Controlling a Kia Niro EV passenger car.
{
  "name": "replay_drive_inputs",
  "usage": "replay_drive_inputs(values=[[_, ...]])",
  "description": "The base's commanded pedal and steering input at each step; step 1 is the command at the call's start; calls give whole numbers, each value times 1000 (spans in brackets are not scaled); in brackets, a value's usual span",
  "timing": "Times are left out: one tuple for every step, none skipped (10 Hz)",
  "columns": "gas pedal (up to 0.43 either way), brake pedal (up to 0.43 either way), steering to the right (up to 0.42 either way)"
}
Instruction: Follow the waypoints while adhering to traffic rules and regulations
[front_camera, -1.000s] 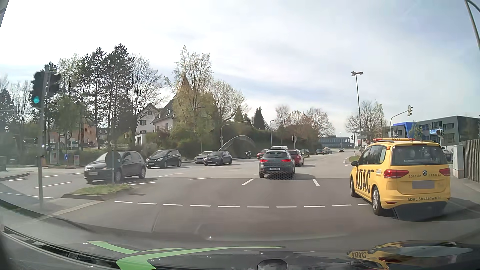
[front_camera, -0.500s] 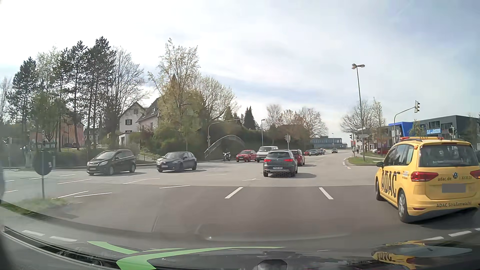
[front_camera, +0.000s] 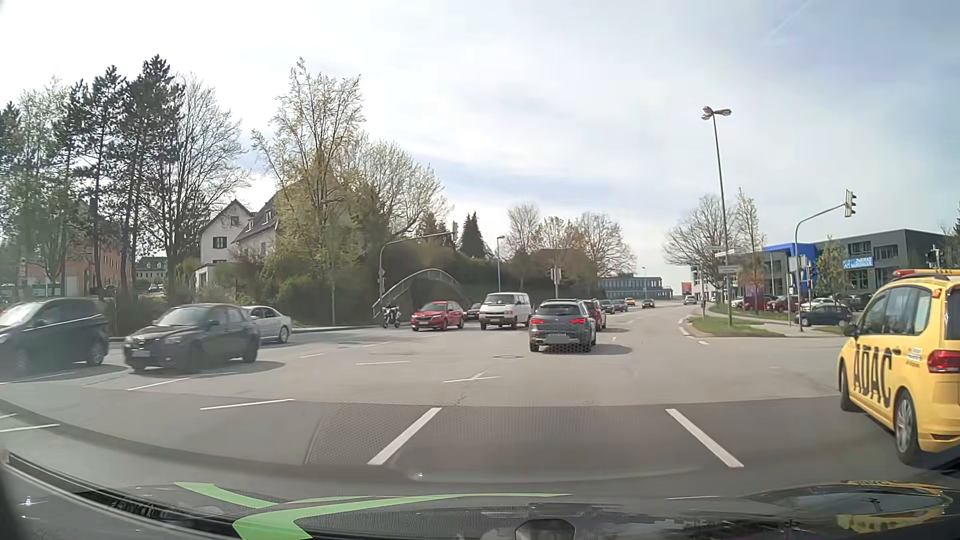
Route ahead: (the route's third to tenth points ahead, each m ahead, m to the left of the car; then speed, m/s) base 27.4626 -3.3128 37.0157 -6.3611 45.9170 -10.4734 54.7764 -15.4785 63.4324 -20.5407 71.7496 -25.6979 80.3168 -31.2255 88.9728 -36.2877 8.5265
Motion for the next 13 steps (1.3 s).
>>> replay_drive_inputs(values=[[339, 0, 47], [339, 0, 47], [339, 0, 46], [339, 0, 45], [339, 0, 45], [339, 0, 45], [339, 0, 43], [339, 0, 41], [331, 0, 41], [331, 0, 40], [331, 0, 35], [311, 0, 35], [287, 0, 35]])
